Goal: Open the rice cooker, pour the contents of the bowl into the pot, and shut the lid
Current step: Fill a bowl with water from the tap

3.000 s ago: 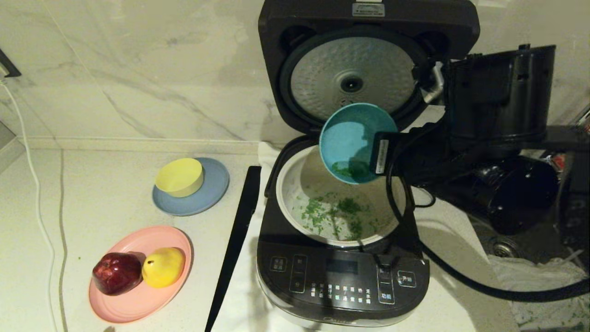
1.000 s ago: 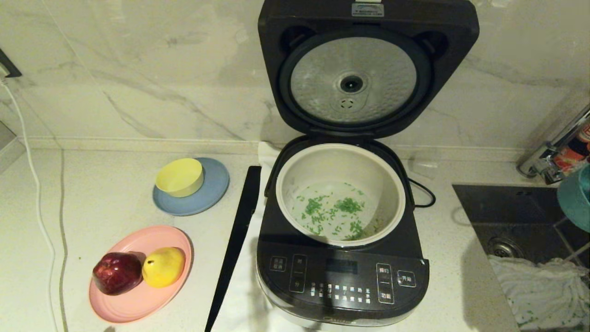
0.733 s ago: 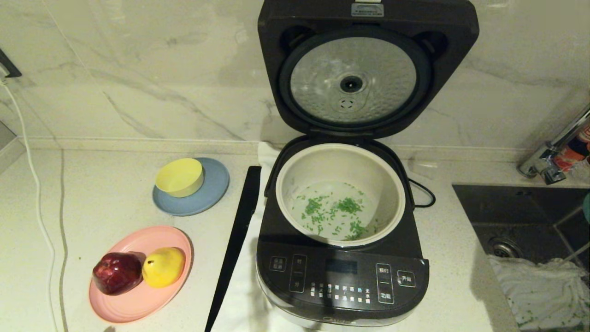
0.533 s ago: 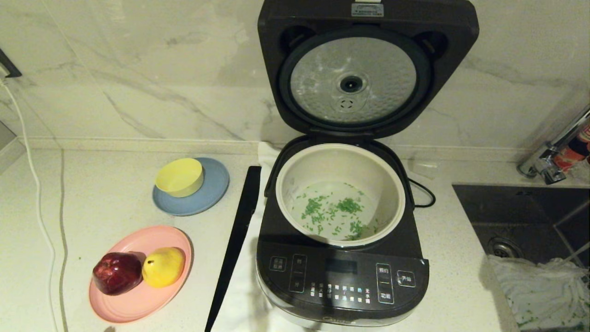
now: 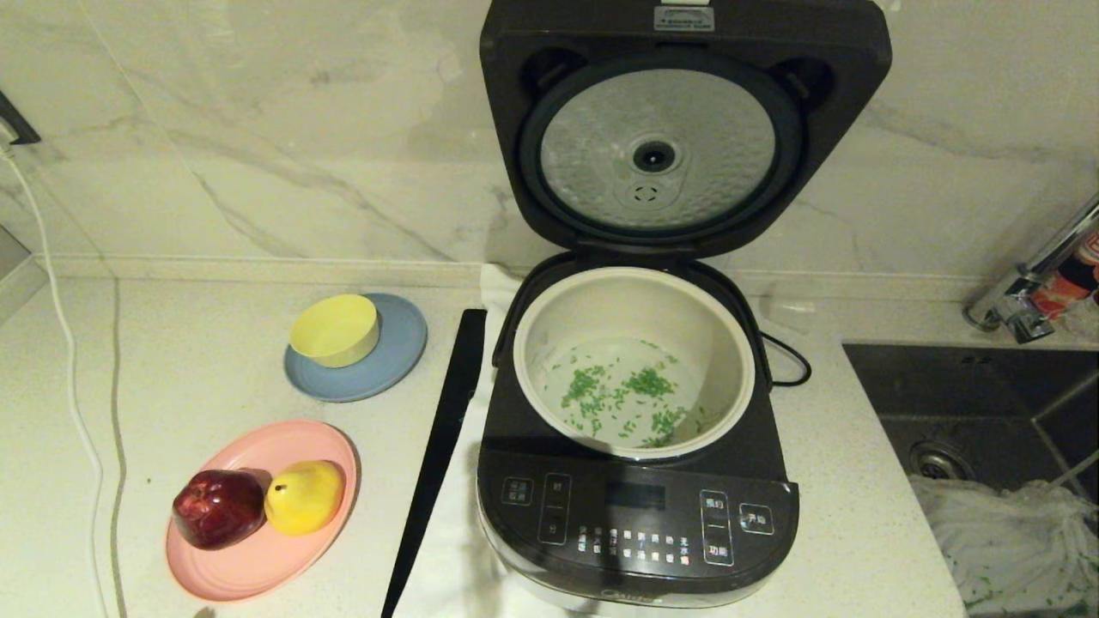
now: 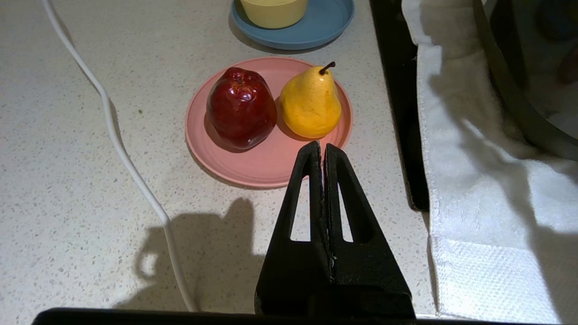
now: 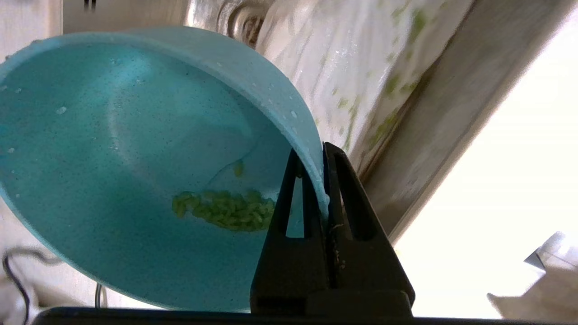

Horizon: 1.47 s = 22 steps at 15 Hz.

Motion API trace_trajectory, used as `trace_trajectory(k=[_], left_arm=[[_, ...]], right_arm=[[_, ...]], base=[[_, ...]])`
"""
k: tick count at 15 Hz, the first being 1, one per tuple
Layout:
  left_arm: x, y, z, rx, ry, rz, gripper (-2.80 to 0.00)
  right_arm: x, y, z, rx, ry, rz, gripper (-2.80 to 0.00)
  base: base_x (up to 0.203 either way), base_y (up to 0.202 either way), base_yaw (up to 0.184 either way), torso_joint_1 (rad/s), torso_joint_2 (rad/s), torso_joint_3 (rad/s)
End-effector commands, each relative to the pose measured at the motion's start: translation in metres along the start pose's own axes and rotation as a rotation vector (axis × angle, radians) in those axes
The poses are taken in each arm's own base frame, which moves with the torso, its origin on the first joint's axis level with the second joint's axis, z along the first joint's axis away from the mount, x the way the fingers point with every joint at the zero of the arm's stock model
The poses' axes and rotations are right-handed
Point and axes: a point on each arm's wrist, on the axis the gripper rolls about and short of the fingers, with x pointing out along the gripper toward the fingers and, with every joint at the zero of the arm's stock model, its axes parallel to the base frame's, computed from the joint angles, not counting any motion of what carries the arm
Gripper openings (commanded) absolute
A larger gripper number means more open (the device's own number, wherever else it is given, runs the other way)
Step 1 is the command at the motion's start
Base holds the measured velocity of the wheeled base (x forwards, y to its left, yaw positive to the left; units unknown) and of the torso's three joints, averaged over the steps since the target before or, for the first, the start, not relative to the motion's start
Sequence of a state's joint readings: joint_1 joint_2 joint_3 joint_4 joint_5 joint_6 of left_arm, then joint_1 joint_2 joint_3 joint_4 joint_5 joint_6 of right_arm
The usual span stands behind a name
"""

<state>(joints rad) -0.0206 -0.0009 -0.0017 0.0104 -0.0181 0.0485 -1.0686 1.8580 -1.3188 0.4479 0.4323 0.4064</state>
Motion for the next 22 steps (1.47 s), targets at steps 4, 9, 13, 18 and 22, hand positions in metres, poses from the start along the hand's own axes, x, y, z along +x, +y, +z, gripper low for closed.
trace_trajectory(k=[4,9,13,18,22], left_arm=[[0.000,0.000,0.000,0.001,0.000,-0.001,-2.80],[0.000,0.000,0.000,0.001,0.000,0.000,-2.80],[0.000,0.000,0.000,0.001,0.000,-0.001,-2.80],[0.000,0.000,0.000,0.001,0.000,-0.001,-2.80],[0.000,0.000,0.000,0.001,0.000,-0.001,-2.80]], right_arm=[[0.007,-0.026,0.033,0.064,-0.048,-0.014,-2.80],[0.034,-0.049,0.043,0.070,-0.001,-0.029,-2.80],[0.049,-0.035,0.038,0.041,0.039,-0.015,-2.80],[0.070,-0.024,0.044,0.032,0.044,0.002,-2.80],[0.080,-0.020,0.054,0.032,0.031,0.012,-2.80]], base=[[0.000,0.000,0.000,0.000,0.00,0.000],[0.000,0.000,0.000,0.000,0.00,0.000],[0.000,0.000,0.000,0.000,0.00,0.000],[0.000,0.000,0.000,0.000,0.00,0.000],[0.000,0.000,0.000,0.000,0.00,0.000]])
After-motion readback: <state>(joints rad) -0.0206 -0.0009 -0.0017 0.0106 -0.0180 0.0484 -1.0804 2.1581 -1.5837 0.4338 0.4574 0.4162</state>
